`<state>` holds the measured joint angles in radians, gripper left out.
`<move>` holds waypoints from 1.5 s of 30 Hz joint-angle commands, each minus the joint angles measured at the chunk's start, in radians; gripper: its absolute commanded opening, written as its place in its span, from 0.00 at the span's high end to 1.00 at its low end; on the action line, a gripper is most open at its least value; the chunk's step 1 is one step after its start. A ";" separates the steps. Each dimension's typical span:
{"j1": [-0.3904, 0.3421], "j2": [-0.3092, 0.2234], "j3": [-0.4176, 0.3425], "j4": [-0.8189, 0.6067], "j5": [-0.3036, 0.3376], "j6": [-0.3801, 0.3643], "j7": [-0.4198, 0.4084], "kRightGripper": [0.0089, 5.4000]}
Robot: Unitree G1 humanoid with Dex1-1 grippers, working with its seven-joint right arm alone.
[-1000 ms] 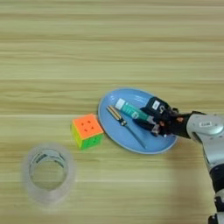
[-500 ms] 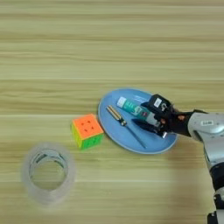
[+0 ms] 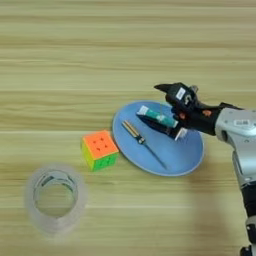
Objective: Move the objects on the table
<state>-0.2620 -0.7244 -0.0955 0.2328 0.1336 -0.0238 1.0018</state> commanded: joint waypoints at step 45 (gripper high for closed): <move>0.419 0.227 0.108 -0.655 -0.026 0.336 -0.393 0.00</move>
<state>0.1833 -0.4877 0.0136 -0.4202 0.1317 0.3372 0.6379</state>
